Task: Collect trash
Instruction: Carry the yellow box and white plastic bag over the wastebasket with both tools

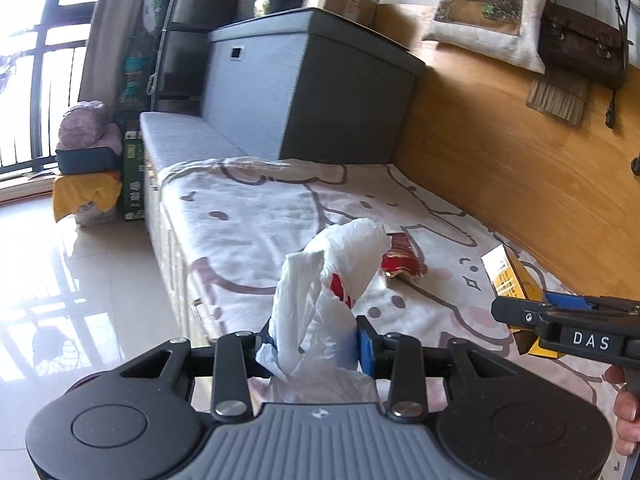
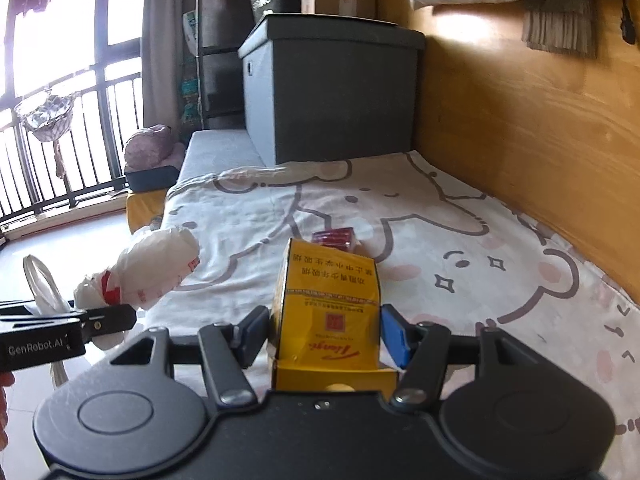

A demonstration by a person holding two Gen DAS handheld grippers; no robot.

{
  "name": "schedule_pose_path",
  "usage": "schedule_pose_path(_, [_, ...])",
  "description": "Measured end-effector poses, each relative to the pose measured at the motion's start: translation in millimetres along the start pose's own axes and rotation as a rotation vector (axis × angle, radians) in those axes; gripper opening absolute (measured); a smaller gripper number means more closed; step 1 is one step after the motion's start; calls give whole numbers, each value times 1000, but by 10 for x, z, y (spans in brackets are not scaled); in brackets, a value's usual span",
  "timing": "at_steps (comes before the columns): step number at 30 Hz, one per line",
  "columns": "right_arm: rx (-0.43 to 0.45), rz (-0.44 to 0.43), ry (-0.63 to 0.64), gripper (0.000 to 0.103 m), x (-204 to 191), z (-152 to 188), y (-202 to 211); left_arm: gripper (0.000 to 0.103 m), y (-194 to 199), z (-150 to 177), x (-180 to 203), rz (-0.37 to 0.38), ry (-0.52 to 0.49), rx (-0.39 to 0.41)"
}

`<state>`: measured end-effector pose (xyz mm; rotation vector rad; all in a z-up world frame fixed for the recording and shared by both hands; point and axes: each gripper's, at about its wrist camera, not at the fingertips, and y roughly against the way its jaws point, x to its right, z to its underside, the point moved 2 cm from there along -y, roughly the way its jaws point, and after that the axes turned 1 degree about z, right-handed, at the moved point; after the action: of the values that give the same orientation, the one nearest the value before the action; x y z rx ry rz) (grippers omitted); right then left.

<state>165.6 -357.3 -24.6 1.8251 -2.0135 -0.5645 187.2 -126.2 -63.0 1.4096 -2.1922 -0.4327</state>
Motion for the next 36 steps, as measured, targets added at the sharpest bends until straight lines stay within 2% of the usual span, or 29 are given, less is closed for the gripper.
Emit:
schedule_pose_path(11, [0,-52,14,61,-489,-25,-69,39,260,56,-534,-83,83,0])
schedule_pose_path(22, [-37,-148,51,61,-1285,-6,-373,39,333,170,-1276,-171,188,-13])
schedule_pose_path(28, [-66,-207,106,61,-1787,111,-616,39,329,294,-1744,-237,271,-27])
schedule_pose_path(36, [-147,-267,162,61,-2413,425,-1058,39,187,527,-2275,-336,336,-95])
